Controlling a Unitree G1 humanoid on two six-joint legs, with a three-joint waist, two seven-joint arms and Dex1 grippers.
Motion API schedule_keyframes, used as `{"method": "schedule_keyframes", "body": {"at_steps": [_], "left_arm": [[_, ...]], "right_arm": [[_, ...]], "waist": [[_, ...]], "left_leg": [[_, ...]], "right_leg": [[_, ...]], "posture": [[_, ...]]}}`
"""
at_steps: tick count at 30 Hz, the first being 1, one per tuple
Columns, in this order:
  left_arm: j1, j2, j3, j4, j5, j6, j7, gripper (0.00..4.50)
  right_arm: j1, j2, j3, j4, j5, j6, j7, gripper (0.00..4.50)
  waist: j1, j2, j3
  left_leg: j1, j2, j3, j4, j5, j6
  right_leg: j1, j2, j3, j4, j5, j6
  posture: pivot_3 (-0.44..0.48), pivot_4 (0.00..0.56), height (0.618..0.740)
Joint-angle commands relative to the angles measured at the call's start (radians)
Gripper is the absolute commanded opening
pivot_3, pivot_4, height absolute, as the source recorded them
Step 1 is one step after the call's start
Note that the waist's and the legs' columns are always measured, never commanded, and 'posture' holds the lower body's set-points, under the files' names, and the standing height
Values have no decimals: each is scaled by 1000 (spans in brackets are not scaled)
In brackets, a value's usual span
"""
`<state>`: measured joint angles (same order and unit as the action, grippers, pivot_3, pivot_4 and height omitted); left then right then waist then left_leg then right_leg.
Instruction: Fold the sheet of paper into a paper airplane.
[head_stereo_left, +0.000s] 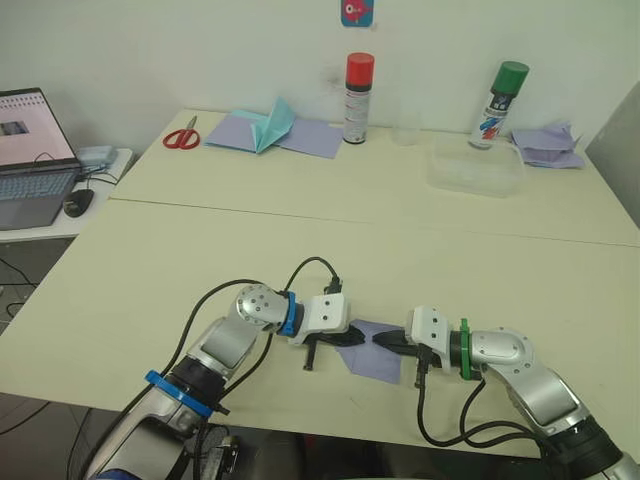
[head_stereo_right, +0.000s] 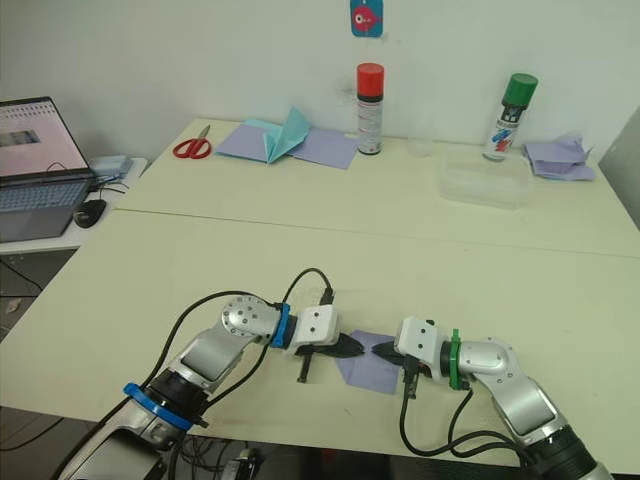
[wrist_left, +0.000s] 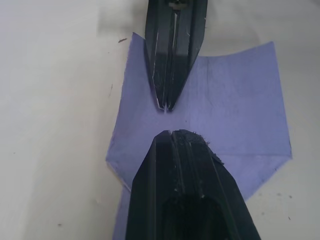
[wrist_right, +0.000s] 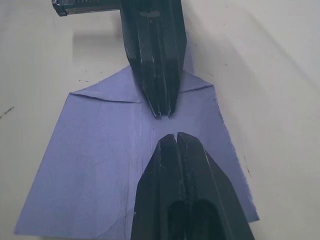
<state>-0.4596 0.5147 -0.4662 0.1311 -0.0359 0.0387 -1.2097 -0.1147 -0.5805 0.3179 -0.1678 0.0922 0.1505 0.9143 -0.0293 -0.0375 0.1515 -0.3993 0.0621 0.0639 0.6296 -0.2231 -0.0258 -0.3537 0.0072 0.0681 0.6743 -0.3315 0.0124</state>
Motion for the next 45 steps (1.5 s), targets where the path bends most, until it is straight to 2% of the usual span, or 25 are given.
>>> {"method": "schedule_keyframes", "body": {"at_steps": [1,7,12,14,18,21,26,32,33,34,39,43,45], "left_arm": [[27,48,8,81,39,17,-3,0],[37,143,56,109,8,4,-60,0],[34,175,95,118,-9,13,-74,0],[18,171,138,94,-59,48,-88,0],[-10,126,225,-6,-238,198,-118,0],[-11,96,219,-62,-268,233,-122,0],[13,47,160,-72,-213,193,-97,0],[-3,21,53,91,-12,52,-14,0],[-7,18,41,119,16,28,0,0],[-8,15,33,136,30,14,5,0],[9,13,20,138,33,17,-9,0],[23,22,22,135,28,20,-18,0],[26,23,26,133,22,24,-23,0]], "right_arm": [[11,-9,19,45,-36,18,-2,18],[8,-10,30,57,-35,11,0,18],[-6,-7,33,74,-35,4,2,18],[-10,-9,34,79,-35,0,5,18],[-15,-10,33,86,-33,-6,11,18],[-13,-13,31,84,-32,-10,17,18],[-14,-14,30,66,-33,4,17,18],[-19,-14,9,23,-16,32,8,18],[-14,-21,0,7,-8,43,11,378],[-8,-29,-9,-9,-1,53,14,535],[44,-95,-102,-150,81,87,47,2244],[112,-209,-149,-140,51,-160,141,3690],[138,-247,-156,-107,44,-275,178,3690]], "waist": [[0,0,0],[-5,0,-1],[-4,0,-2],[-5,0,-2],[-5,-1,0],[-3,-1,0],[-4,-1,0],[-2,-1,0],[-2,-1,0],[0,-1,0],[4,-1,0],[2,0,0],[1,0,0]], "left_leg": [[0,0,0,0,0,0],[2,1,0,0,0,0],[2,1,0,0,0,0],[2,1,0,0,0,0],[1,1,0,0,0,0],[-1,1,0,0,0,0],[0,1,0,0,0,0],[0,1,0,0,0,0],[0,1,0,0,0,0],[0,0,0,0,0,0],[-1,-1,0,0,0,0],[-1,-1,1,0,0,0],[0,-1,0,0,0,0]], "right_leg": [[0,0,0,0,0,0],[0,0,0,1,0,0],[0,0,0,1,0,-1],[0,0,0,1,0,-1],[-1,0,0,2,0,-1],[-2,0,-1,2,0,-1],[-2,0,0,2,0,-1],[-2,0,0,2,0,-1],[-1,0,0,2,0,-1],[-1,0,0,2,0,-1],[0,-1,0,1,0,-1],[0,-1,0,0,0,0],[0,-1,0,0,0,0]], "posture": [[0,150,740],[0,150,740],[0,150,740],[0,150,740],[0,150,740],[0,150,740],[0,150,740],[0,150,740],[0,150,740],[0,150,740],[0,150,740],[0,150,740],[0,150,740]]}}
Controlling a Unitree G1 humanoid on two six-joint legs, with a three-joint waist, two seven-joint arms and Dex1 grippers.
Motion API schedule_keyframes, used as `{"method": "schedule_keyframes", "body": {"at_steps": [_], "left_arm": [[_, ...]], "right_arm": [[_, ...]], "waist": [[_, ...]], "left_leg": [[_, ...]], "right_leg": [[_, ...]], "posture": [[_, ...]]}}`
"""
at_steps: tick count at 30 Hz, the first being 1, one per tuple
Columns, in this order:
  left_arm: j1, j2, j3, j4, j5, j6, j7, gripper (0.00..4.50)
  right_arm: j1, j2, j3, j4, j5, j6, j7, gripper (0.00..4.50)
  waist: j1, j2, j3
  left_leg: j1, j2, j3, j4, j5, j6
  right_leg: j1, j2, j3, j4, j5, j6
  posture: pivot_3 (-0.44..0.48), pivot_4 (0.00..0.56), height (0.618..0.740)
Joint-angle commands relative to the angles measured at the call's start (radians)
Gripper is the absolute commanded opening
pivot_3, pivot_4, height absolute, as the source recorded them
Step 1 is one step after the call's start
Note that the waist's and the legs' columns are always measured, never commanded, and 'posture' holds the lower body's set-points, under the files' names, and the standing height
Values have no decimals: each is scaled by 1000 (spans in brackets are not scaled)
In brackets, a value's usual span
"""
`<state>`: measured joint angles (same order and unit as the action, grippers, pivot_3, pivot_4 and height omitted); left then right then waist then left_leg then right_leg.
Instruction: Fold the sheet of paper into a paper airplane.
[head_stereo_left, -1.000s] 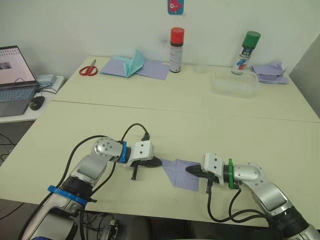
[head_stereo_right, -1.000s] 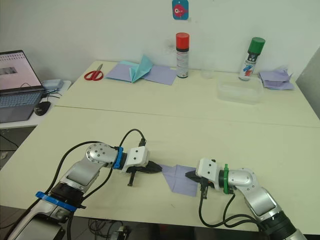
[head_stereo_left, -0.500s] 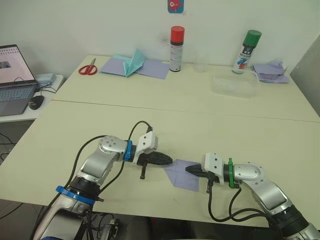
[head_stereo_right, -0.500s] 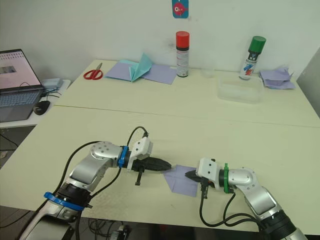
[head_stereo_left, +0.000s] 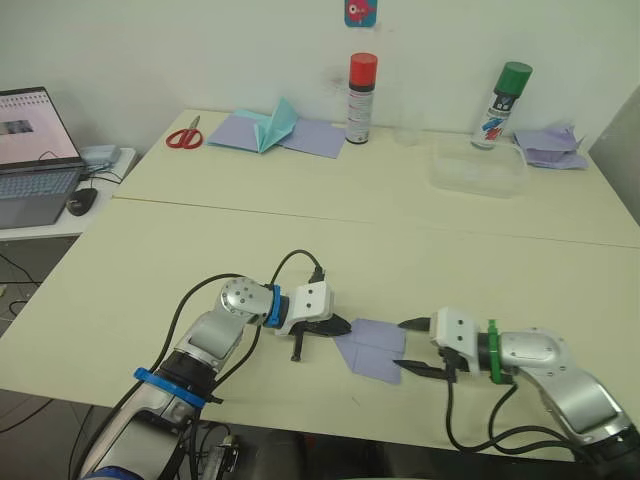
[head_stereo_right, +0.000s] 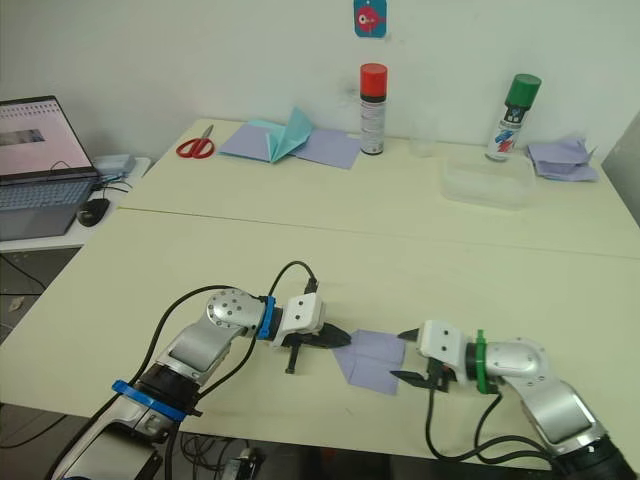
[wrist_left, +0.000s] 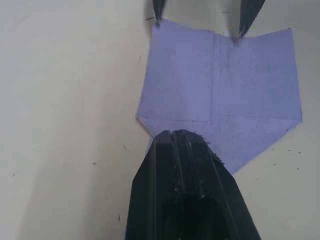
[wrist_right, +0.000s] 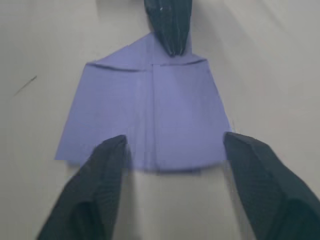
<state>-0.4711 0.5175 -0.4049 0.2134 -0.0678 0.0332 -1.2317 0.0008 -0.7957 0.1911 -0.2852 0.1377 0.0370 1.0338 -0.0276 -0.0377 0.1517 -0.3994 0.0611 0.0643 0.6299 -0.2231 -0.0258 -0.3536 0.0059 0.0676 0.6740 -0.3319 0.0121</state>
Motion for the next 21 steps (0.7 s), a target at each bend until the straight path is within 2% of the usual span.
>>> {"method": "schedule_keyframes", "body": {"at_steps": [1,8,11,15,17,21], "left_arm": [[39,20,-34,50,52,32,-2,0],[34,21,-27,51,55,44,-1,0],[36,23,-25,48,56,46,2,0],[41,30,-20,41,53,49,3,0],[43,35,-19,40,54,47,1,0],[38,33,-18,45,57,46,5,0]], "right_arm": [[29,-39,-31,23,0,-193,65,3690],[23,-9,16,86,-65,-381,57,3690],[30,20,3,75,-18,-315,32,3690],[56,29,-63,-13,184,5,-9,3690],[44,3,-118,-114,415,385,-103,3690],[-48,-13,-223,-200,785,917,-321,3690]], "waist": [[-1,0,0],[-1,0,0],[-1,0,0],[-1,0,0],[-2,0,0],[-4,1,0]], "left_leg": [[0,0,0,0,0,0],[0,1,0,0,0,0],[0,1,0,0,0,0],[0,1,0,0,0,0],[0,1,0,0,0,0],[1,2,-1,0,0,0]], "right_leg": [[0,0,0,0,0,0],[0,1,0,0,0,0],[0,1,0,0,0,0],[1,1,0,0,0,0],[1,0,0,1,0,0],[1,0,-1,2,2,-4]], "posture": [[0,150,740],[0,150,740],[0,150,740],[0,150,740],[0,150,740],[0,150,740]]}}
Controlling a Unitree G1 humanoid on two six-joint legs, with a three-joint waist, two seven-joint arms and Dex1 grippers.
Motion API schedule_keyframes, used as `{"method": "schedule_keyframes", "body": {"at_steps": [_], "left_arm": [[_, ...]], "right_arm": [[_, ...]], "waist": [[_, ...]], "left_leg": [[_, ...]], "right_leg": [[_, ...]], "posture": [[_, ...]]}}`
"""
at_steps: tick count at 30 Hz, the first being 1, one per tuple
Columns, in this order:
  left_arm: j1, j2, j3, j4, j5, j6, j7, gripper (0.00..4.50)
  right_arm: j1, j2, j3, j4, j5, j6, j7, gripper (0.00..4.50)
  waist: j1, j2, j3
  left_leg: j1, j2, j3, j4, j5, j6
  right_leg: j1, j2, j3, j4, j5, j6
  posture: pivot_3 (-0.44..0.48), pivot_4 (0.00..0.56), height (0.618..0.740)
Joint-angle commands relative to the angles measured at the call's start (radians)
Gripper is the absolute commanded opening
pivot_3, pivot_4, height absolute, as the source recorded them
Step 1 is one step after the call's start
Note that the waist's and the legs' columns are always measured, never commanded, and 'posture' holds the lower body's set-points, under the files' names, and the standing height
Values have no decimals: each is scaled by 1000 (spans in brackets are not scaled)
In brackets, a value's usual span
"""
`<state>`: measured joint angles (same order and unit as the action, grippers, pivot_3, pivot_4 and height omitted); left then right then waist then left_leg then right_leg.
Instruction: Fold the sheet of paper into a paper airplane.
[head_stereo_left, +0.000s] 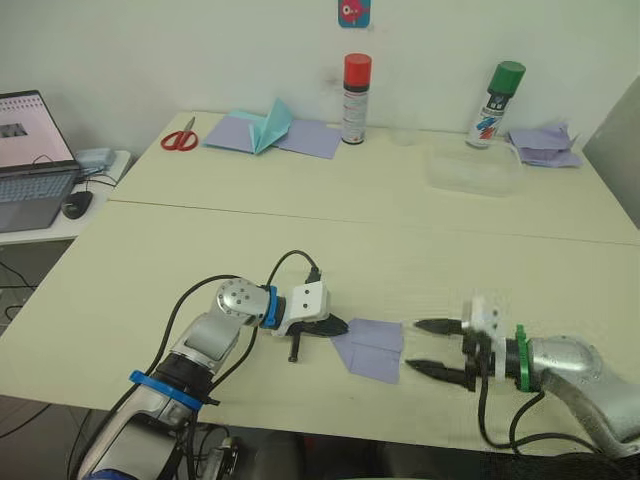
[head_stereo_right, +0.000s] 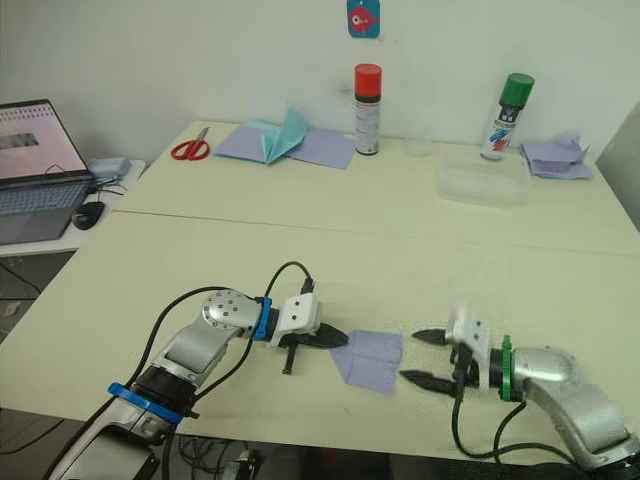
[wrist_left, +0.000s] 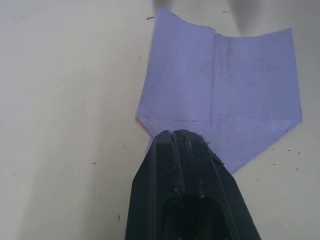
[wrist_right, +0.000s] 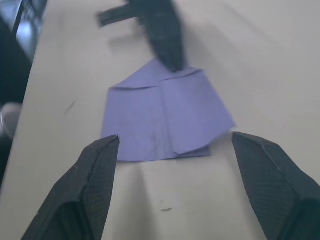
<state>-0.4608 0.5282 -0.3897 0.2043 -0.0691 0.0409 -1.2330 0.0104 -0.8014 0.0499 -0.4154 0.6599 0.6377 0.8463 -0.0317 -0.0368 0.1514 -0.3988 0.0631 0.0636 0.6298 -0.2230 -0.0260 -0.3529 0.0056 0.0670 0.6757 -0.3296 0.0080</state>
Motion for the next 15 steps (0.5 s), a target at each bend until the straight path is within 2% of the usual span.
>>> {"method": "schedule_keyframes", "body": {"at_steps": [1,4,8,12,15], "left_arm": [[27,21,-33,54,58,40,7,0],[23,16,-32,57,59,41,11,0],[20,11,-33,64,63,41,17,0],[23,9,-33,60,63,45,21,0],[29,6,-31,56,63,48,29,0]], "right_arm": [[-83,-4,-108,-60,349,440,-200,3690],[-133,54,-171,7,527,661,-407,3690],[-159,140,-212,140,804,757,-734,3690],[-140,116,-151,179,1036,706,-990,3690],[-128,93,-74,183,1231,593,-1168,3690]], "waist": [[0,0,0],[1,0,0],[0,0,0],[-2,0,0],[-3,0,0]], "left_leg": [[0,0,0,0,0,0],[-1,0,-1,0,0,0],[-2,-1,-1,-1,0,0],[-2,-1,0,-1,0,0],[-2,-1,0,-1,0,0]], "right_leg": [[0,0,0,0,0,0],[0,0,-1,-1,0,1],[-1,0,-1,-3,-2,3],[-1,0,0,-3,-2,4],[-1,0,0,-3,-2,4]], "posture": [[0,150,740],[0,150,740],[0,150,740],[0,150,740],[0,150,740]]}}
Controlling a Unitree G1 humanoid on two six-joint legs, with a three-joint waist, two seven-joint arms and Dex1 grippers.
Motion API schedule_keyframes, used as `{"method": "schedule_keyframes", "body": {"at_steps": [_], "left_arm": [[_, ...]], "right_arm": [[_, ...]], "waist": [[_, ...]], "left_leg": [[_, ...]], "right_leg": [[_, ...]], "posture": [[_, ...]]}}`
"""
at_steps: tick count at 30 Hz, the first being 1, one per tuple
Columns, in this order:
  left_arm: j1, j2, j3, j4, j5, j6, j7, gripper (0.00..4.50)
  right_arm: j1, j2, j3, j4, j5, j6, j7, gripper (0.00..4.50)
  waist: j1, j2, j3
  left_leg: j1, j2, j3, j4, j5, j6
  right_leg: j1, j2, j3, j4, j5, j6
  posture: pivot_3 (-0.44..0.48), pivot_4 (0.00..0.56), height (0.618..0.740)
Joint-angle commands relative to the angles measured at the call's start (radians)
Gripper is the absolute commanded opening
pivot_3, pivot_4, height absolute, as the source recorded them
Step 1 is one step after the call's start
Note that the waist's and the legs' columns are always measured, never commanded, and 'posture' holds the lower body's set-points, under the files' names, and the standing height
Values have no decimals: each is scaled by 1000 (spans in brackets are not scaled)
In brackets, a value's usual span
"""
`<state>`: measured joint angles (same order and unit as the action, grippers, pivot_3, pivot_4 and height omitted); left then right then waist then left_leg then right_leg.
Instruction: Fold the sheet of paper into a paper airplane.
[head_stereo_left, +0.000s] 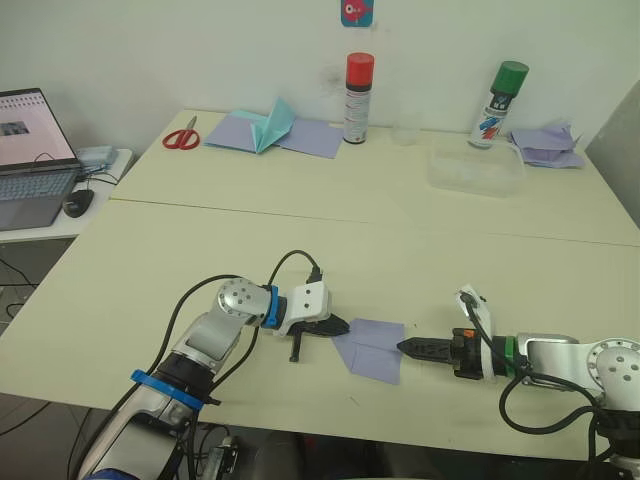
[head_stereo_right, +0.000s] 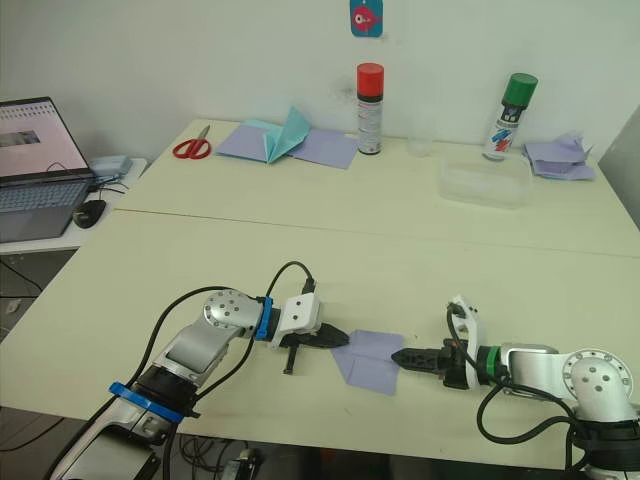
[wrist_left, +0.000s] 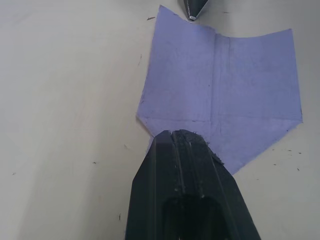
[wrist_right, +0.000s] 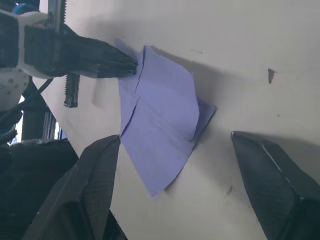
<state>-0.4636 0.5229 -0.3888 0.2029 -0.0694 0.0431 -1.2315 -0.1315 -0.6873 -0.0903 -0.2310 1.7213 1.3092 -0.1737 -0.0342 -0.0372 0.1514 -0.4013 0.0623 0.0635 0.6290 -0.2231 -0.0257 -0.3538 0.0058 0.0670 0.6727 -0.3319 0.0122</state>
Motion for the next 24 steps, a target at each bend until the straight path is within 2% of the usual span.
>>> {"method": "schedule_keyframes", "body": {"at_steps": [1,7,15,24], "left_arm": [[35,10,-31,55,62,50,31,0],[37,8,-31,51,64,56,33,0],[35,13,-29,53,62,55,33,0],[28,13,-35,61,65,48,26,0]], "right_arm": [[12,-17,91,-3,216,-118,-199,3690],[-9,63,161,-3,251,-223,-304,3690],[-7,175,138,19,251,-258,-353,3690],[-25,133,120,41,251,-213,-265,3690]], "waist": [[-1,0,0],[-5,-2,-2],[-7,-2,-3],[-7,-1,-2]], "left_leg": [[0,0,0,0,0,0],[0,1,0,0,0,0],[0,2,0,0,0,0],[0,2,-1,-1,0,0]], "right_leg": [[0,0,0,0,0,0],[0,1,0,0,0,0],[0,1,0,0,0,0],[-1,0,0,-1,-1,-1]], "posture": [[0,150,740],[0,150,740],[0,150,740],[0,150,740]]}}
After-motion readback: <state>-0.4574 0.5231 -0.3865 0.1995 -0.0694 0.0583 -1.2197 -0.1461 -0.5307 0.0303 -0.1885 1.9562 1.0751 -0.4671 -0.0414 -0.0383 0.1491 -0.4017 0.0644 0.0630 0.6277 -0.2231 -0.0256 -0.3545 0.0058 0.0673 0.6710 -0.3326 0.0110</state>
